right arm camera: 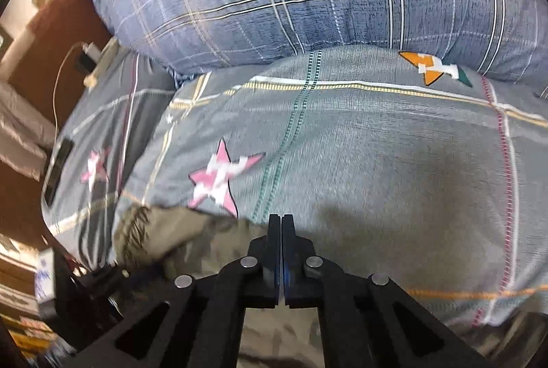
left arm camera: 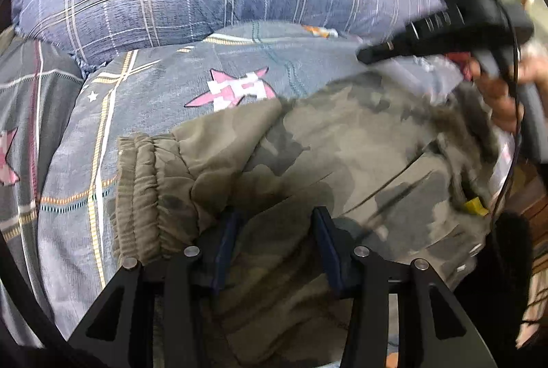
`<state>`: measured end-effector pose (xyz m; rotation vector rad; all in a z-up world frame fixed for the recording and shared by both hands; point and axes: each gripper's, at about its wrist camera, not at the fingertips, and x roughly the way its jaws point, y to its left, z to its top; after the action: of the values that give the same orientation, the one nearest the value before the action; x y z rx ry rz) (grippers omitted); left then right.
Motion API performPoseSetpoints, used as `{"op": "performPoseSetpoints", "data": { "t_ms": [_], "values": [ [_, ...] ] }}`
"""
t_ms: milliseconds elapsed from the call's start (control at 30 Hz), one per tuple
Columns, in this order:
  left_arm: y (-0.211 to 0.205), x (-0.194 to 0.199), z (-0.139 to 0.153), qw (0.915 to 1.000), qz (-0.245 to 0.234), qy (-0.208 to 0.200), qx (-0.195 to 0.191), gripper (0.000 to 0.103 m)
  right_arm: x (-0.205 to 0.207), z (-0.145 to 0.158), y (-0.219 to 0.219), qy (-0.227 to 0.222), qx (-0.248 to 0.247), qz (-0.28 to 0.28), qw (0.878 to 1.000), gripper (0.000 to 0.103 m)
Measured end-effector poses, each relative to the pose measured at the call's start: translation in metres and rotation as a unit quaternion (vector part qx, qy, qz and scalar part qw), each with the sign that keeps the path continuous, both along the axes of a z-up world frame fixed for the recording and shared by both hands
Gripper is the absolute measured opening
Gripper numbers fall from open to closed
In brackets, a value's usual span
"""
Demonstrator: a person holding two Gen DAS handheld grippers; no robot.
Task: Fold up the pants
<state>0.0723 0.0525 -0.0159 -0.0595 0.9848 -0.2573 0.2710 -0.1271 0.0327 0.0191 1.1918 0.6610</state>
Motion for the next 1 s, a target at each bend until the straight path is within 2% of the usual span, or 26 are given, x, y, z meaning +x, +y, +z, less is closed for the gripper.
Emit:
{"op": "performPoseSetpoints", "data": {
  "t_ms": [67,133,267,333,367,400,433,500,600,733,933,967,1000],
  "values": [
    [0.005,-0.004,0.010,0.9997,0.007,-0.013,-0.020,0.048,-0.006,0.003,-0.007,0.007,-0.001,0.006,1.000,0.002],
    [0.008,-0.004,0.016,0.9994,0.012,-0.022,-0.022,0.048,-0.007,-0.002,-0.013,0.018,-0.005,0.005,1.000,0.002],
    [0.012,-0.002,0.014,0.9994,0.019,-0.016,-0.025,0.048,-0.005,-0.007,-0.022,0.033,0.012,-0.009,0.999,0.003],
    [0.012,-0.002,0.012,0.9993,0.022,-0.013,-0.027,0.048,-0.007,-0.007,-0.024,0.031,0.018,-0.014,0.999,0.008],
    [0.012,-0.002,0.011,0.9993,0.022,-0.012,-0.028,0.048,-0.008,-0.004,-0.024,0.027,0.017,-0.016,0.999,0.032],
    [0.011,-0.002,0.011,0.9993,0.023,-0.011,-0.029,0.048,-0.010,-0.002,-0.024,0.019,0.016,-0.016,1.000,0.091],
    [0.011,-0.003,0.011,0.9993,0.023,-0.011,-0.030,0.048,-0.012,0.001,-0.023,0.009,0.021,-0.016,1.000,0.102],
    [0.008,-0.005,0.012,0.9993,0.020,-0.012,-0.031,0.048,-0.018,0.007,-0.022,-0.004,0.026,-0.015,1.000,0.103],
    [0.005,-0.005,0.015,0.9993,0.016,-0.015,-0.030,0.048,-0.022,0.010,-0.020,0.007,0.040,-0.009,0.999,0.103],
    [0.002,-0.008,0.018,0.9994,0.013,-0.017,-0.027,0.048,-0.021,0.000,-0.015,0.052,0.011,-0.006,0.999,0.103],
    [0.001,-0.008,0.008,0.9997,0.015,-0.005,-0.018,0.048,-0.009,-0.013,-0.008,0.066,-0.016,-0.010,0.998,0.101],
    [0.002,-0.008,0.006,0.9997,0.017,-0.002,-0.019,0.048,-0.006,-0.016,-0.006,0.066,-0.024,-0.010,0.997,0.095],
    [0.004,-0.007,0.003,0.9996,0.019,0.001,-0.021,0.048,-0.004,-0.019,-0.004,0.068,-0.031,-0.012,0.997,0.078]
  ]
}}
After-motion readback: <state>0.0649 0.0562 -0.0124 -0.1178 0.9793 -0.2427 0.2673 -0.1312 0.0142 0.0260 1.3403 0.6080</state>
